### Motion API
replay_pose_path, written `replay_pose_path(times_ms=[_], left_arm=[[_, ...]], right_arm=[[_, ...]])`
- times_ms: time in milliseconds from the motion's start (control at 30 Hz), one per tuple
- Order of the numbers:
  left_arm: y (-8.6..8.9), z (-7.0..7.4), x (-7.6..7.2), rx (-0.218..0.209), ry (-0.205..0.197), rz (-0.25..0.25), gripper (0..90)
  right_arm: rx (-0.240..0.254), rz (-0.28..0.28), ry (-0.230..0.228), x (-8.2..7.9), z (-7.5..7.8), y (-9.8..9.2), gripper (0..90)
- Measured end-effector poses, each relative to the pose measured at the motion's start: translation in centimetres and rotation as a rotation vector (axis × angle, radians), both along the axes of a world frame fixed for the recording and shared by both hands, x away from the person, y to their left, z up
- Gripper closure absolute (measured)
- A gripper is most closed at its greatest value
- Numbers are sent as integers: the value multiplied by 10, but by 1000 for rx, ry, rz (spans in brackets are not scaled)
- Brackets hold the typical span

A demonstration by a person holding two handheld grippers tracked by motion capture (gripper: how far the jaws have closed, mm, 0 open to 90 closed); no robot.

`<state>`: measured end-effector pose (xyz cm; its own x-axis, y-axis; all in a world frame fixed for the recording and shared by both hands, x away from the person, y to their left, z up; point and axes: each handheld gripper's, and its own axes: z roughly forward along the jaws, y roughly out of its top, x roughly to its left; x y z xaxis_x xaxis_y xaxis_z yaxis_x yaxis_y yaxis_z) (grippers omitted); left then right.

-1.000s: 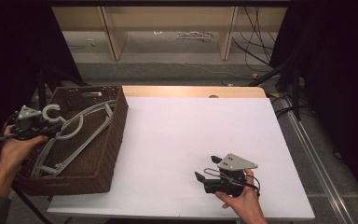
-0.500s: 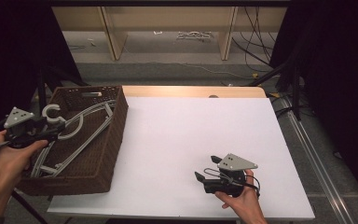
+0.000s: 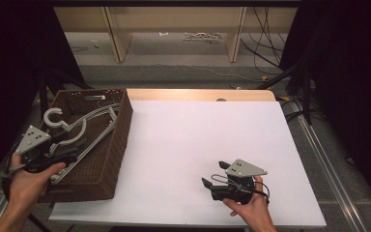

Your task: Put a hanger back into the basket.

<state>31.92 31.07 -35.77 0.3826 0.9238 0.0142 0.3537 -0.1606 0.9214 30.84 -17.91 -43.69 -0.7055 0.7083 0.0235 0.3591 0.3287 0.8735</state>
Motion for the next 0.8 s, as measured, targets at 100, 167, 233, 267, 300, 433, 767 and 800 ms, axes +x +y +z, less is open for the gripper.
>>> replay_pose_path(times_ms=[100,167,233,267,300,433,767,800], left_arm=[[-15,-2,-6,-15,-17,-40,301],[-26,-4,-8,-41,-33,-63,298],[-33,-5,-10,-48,-36,-84,296],[-36,-5,-10,-50,-33,-96,295],[-40,-6,-11,-56,-29,-117,292],[-50,-11,-10,-74,-25,-158,277],[-79,-20,-16,-116,-78,-246,247],[-81,-21,-16,-118,-78,-249,246]], right_arm=[[3,0,3,0,0,0,214],[5,2,6,0,0,0,214],[5,1,8,-1,1,0,214],[4,0,7,-1,1,0,214],[5,0,6,-1,1,0,214],[8,1,5,-1,1,0,214],[15,-1,7,-4,2,-1,212],[16,2,8,-4,2,-1,212]])
